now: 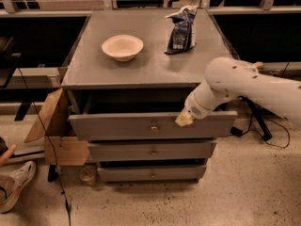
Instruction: Close top drawer
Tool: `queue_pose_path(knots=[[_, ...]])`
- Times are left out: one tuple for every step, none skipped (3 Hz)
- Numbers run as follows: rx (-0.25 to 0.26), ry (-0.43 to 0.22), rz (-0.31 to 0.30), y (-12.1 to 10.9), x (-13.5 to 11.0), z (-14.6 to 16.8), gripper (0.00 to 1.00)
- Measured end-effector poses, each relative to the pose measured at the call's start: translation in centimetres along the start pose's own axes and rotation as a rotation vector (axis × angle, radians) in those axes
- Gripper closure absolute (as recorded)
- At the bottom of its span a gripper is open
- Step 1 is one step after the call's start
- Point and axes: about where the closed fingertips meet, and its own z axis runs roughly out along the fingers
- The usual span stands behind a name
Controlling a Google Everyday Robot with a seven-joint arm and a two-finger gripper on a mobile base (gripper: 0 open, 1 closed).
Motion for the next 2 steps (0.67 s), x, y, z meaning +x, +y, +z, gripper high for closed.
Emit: queue_pose_path(knots=[[-0.003,0.001,0.001,-0.31,-0.20,0.32,0.38],[-0.003,0.001,0.001,-0.31,-0.19,0.33,0.15]])
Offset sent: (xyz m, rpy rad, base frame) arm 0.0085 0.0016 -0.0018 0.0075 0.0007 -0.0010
